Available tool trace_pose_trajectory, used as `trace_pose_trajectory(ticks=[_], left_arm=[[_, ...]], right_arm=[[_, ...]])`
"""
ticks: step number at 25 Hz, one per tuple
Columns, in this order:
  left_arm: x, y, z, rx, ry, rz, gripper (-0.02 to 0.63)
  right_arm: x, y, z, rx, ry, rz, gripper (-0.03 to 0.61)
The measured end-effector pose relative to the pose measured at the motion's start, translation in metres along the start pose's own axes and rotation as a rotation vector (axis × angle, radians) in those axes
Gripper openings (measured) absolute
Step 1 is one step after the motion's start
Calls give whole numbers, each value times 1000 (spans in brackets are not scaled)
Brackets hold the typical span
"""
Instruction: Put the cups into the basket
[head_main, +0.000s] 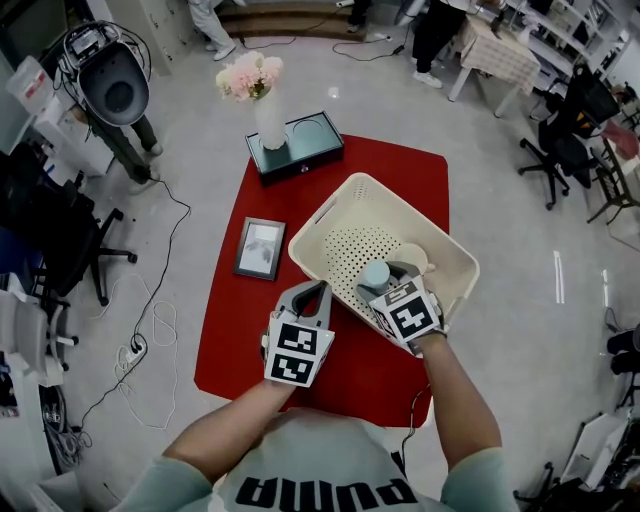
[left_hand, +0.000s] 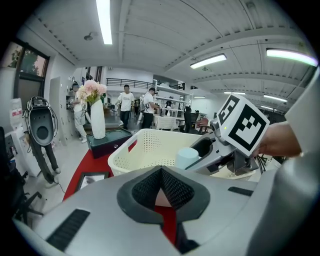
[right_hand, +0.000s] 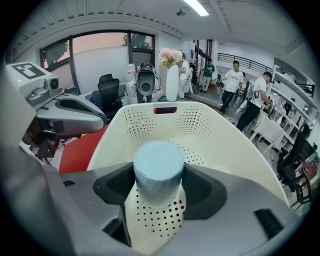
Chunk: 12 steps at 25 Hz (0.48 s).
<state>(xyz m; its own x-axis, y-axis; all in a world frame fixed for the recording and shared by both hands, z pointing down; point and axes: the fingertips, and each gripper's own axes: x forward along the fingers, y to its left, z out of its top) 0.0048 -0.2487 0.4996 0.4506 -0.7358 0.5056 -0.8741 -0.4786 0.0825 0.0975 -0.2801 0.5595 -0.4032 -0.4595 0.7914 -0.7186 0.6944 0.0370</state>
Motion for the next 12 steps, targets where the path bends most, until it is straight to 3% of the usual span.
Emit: trace_pose_trajectory(ticks=[12], left_arm=[[-3,4,-2,-7,1,10,3]], right_arm=[[11,-3,-19,-67,40,13,301]])
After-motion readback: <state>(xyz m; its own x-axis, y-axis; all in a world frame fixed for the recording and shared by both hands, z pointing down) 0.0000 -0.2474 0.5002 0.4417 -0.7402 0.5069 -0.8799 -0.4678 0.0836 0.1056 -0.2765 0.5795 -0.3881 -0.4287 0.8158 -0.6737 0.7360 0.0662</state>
